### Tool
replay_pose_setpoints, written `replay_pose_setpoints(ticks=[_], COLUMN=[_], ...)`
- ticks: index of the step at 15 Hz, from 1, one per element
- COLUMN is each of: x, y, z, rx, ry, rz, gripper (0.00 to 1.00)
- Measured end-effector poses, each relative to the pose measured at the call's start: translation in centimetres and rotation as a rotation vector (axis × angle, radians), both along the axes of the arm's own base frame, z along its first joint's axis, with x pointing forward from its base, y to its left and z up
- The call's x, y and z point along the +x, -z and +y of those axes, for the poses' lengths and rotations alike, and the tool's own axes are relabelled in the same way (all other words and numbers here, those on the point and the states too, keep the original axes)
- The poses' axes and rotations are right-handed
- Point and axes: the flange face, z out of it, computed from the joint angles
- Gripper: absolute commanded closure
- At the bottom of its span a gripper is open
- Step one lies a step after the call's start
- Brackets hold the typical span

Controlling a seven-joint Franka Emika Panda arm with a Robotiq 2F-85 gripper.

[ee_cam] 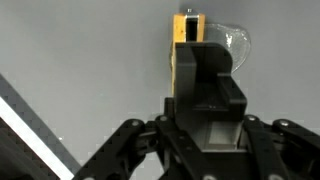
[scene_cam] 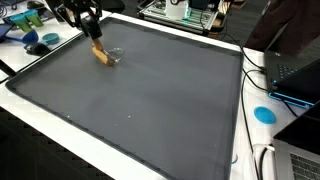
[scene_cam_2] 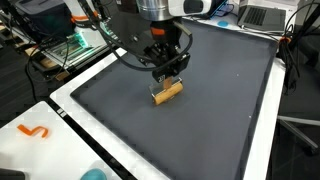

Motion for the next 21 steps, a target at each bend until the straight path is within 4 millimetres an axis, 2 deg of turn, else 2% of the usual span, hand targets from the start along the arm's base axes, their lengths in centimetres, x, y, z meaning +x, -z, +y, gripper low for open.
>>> replay_pose_setpoints(ticks=[7,13,16,21], x=[2.8,3.1,2.7,1.4], y=[0.6,0.6,-0.7,-4.9], z=[-0.9,-0.8,-0.2,0.8], rx=[-0.067,-0.067,-0.058,-0.052], ry=[0.024,0.038,0.059,0.112], rz=[-0.178,-0.213,-0.228,-0.278], gripper=[0.76,0.76,0.76,0.76])
